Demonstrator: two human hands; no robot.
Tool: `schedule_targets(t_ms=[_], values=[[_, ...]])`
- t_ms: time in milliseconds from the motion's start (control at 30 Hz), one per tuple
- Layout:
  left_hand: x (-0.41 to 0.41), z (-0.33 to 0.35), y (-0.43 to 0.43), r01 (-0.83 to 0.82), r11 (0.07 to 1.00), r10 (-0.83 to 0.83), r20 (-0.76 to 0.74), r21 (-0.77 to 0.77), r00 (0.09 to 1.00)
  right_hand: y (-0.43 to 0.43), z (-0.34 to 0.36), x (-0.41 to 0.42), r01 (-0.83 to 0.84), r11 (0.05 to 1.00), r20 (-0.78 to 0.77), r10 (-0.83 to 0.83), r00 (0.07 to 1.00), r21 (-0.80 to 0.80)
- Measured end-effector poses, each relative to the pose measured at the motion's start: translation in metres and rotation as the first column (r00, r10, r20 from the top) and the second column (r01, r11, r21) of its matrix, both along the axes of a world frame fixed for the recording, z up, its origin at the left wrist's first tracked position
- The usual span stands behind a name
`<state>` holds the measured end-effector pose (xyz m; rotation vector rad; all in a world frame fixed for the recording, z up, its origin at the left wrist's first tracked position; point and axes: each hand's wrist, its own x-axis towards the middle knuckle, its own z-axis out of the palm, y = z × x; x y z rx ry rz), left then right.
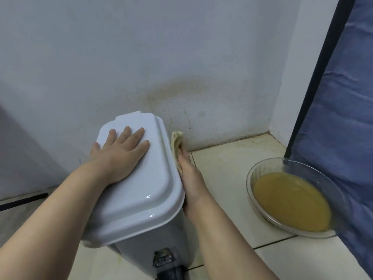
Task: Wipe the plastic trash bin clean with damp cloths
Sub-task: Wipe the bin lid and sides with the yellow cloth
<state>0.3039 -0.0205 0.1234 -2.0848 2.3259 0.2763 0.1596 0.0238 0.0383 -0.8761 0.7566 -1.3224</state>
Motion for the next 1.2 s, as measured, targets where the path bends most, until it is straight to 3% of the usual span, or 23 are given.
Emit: schedule_targets(t_ms=[133,233,300,333,400,600,800,967,1033,1133,1200], values=[[-0.011,0.003,0.004,0.12,0.991,-0.126,-0.138,-0.052,0.982,0.025,-0.06,0.014,0.055,0.985,-0.137,-0.033,0.99,0.161],[-0.035,0.005,0.001,0.011,1.0,-0.011,-0.099,-0.007,0.995,0.022,-0.093,0.014,0.103,0.942,-0.251,-0.021,0.968,0.319],[-0.058,0.004,-0.001,-0.074,0.995,0.074,0.003,0.061,0.997,0.026,-0.113,0.011,0.253,0.851,-0.234,-0.158,0.959,0.461],[-0.073,0.002,-0.002,-0.099,0.992,0.092,0.086,0.076,0.992,0.026,-0.124,0.008,0.311,0.844,-0.285,-0.197,0.938,0.438],[-0.083,0.0,-0.005,-0.161,0.984,0.145,0.178,0.079,0.973,0.03,-0.118,0.016,0.216,0.9,-0.337,-0.084,0.938,0.378],[-0.105,-0.01,-0.007,-0.205,0.978,0.206,0.294,-0.033,0.933,0.049,-0.118,0.022,0.238,0.922,-0.142,-0.203,0.969,0.306],[-0.074,0.02,-0.009,-0.18,0.983,0.184,0.148,-0.044,0.972,0.037,-0.086,0.012,0.147,0.985,-0.125,-0.136,0.983,0.09],[-0.006,0.028,-0.001,-0.218,0.976,0.217,-0.132,0.012,0.967,0.039,-0.094,0.014,0.014,0.974,-0.459,-0.119,0.88,-0.227],[0.021,0.022,0.001,-0.184,0.978,0.204,-0.264,0.1,0.943,0.047,-0.117,0.011,0.038,0.957,-0.549,-0.197,0.812,-0.287],[0.049,0.012,-0.001,-0.122,0.976,0.202,-0.542,0.18,0.816,0.057,-0.159,-0.007,0.08,0.963,-0.72,-0.246,0.649,-0.257],[0.062,0.008,-0.002,-0.113,0.985,0.172,-0.63,0.132,0.757,0.06,-0.182,-0.02,0.114,0.986,-0.887,-0.159,0.433,-0.12]])
